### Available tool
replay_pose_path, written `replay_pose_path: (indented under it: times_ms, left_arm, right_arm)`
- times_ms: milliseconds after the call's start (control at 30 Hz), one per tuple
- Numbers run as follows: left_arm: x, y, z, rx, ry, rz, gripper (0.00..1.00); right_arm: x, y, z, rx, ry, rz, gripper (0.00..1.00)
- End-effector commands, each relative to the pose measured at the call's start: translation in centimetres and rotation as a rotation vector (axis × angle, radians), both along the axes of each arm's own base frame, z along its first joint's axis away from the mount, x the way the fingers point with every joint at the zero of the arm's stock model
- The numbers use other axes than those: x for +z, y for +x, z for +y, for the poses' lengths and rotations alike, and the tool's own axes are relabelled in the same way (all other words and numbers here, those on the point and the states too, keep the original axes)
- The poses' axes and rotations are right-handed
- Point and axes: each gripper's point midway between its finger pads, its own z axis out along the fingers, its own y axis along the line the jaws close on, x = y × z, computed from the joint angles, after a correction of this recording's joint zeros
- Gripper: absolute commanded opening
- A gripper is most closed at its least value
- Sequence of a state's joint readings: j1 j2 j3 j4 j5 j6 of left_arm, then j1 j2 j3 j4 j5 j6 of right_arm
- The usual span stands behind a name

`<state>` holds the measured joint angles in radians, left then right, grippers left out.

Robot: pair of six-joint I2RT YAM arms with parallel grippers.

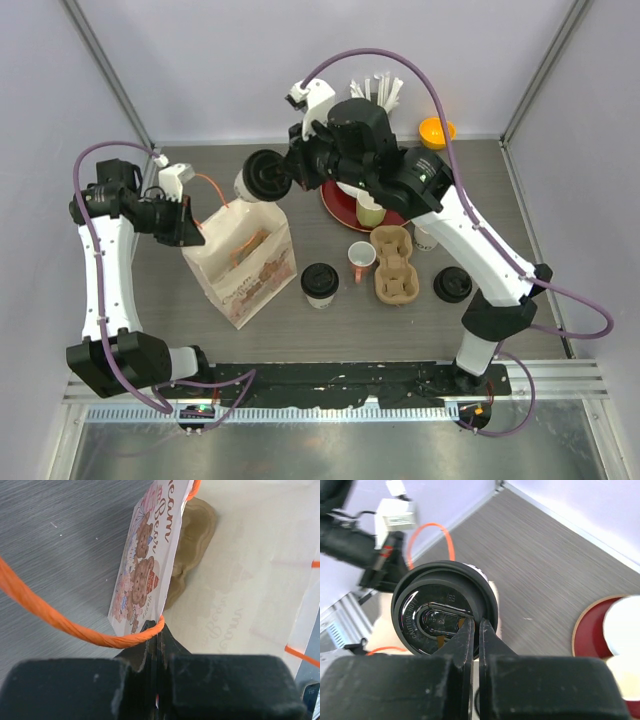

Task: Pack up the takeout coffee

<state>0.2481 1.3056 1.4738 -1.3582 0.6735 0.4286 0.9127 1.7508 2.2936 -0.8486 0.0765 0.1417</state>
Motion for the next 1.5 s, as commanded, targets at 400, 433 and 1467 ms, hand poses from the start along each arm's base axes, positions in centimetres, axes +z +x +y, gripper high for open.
replay_pose_path:
  times_ms: [400,433,1467]
  left_arm:
    - [3.0,-2.5,-2.4,-0.157,-0.007,-0.084,0.0]
    - [3.0,-2.7,-2.7,-0.175,-0.01,-0.083,0.0]
    - [-0.3,-3.7,-3.2,-0.187,-0.035,0.059,0.0]
  right_arm:
    - [-7.1,-4.1,4.0,0.158,-0.256,0.128,0.01]
    - [-7.6,-3.9,4.2,0.155,-0.268,0.128,0.01]
    - [-24.8,0.0,6.2,0.112,-0.598,0.324,0.01]
